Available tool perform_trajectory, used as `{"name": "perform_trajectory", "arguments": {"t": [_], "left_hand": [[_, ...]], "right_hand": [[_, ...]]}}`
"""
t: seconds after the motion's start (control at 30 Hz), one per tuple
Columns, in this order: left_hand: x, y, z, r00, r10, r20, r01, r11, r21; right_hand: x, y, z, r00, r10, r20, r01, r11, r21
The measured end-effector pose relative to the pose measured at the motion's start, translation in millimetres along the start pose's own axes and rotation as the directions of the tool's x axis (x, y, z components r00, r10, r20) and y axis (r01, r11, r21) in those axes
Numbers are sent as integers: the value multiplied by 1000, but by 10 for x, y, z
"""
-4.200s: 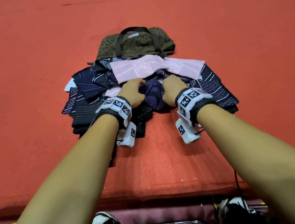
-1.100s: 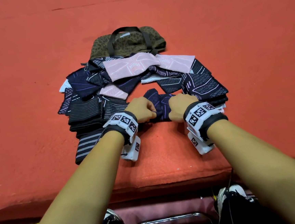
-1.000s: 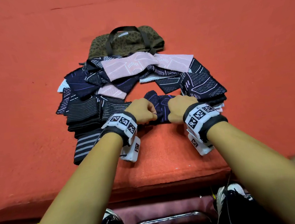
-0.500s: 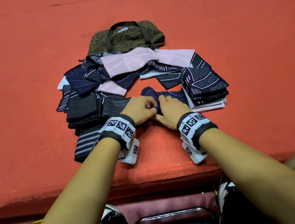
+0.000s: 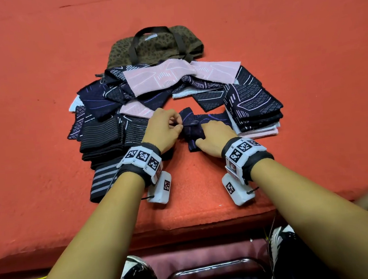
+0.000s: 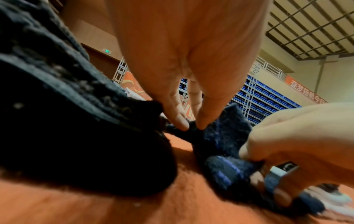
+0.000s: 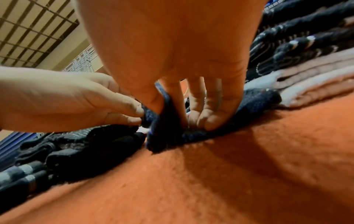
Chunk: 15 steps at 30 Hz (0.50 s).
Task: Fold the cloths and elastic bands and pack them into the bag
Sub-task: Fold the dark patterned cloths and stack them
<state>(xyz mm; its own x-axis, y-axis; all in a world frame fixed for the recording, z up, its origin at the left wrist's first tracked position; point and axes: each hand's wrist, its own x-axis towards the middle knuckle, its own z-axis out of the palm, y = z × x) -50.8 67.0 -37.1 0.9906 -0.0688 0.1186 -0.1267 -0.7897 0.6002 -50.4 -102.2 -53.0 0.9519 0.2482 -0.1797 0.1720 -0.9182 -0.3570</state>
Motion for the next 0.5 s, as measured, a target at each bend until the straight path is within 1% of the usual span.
{"name": "perform_trajectory", "arguments": {"t": [0.07,0.13,0.33,0.4,0.47,0.5], "left_hand": [[2,27,11,999,41,-2,-41,999,-21],[8,39,32,999,50,-3,-50,998,-37],[18,9,60,1000,30,-3,-30,998,-62],[14,4,51,1000,16,21,-14,998,-63],[14,-7,52,999,6,45,-4,999,-40],[14,-16,53,999,0,38,1,1000,-29]], "right_hand": [[3,17,19,1000,23,2,-23,1000,7],[11,26,36,999,27,-26,-26,999,27],[14,50,-1,994,53,-101,-39,989,143],[9,71,-37,991,71,-110,-55,988,141],[1,86,-74,993,60,-98,-49,992,116],[-7,81,-94,994,61,-91,-50,992,115]]}}
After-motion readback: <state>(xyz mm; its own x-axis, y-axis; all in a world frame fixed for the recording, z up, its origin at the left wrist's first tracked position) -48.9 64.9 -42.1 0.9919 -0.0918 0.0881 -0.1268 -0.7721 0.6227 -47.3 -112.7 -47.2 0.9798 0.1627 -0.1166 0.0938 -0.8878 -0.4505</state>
